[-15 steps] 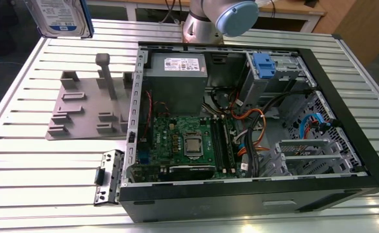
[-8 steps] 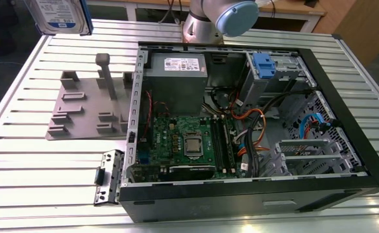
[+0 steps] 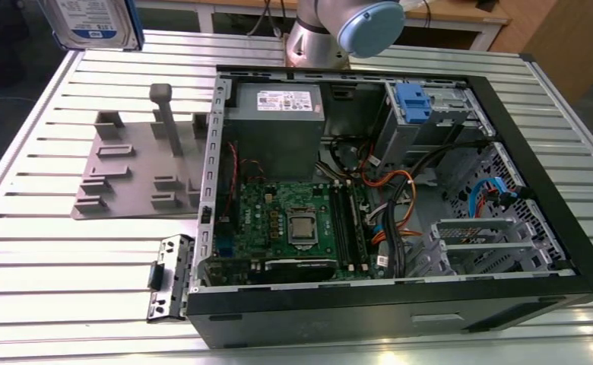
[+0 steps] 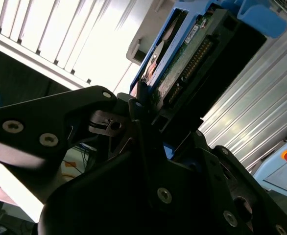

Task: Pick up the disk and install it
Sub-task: 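Pick up the disk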

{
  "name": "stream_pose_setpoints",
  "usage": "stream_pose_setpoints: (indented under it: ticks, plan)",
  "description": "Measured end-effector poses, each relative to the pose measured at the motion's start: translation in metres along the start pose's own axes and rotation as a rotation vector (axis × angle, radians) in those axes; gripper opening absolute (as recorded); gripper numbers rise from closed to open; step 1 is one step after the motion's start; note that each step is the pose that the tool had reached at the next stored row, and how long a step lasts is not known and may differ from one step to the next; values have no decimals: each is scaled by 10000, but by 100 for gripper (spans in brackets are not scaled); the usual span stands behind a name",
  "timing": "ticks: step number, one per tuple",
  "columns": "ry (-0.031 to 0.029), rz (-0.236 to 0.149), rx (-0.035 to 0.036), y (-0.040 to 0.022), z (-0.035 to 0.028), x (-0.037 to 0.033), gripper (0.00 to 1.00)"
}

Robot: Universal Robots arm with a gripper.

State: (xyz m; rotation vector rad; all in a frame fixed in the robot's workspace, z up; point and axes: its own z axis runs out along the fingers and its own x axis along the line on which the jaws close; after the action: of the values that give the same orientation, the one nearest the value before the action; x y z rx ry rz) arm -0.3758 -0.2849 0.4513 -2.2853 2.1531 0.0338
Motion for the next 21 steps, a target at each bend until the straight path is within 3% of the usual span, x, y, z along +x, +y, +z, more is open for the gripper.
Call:
stream_pose_setpoints:
  ticks: [21]
  plan:
    - [0, 0, 1, 2, -183, -3, 36]
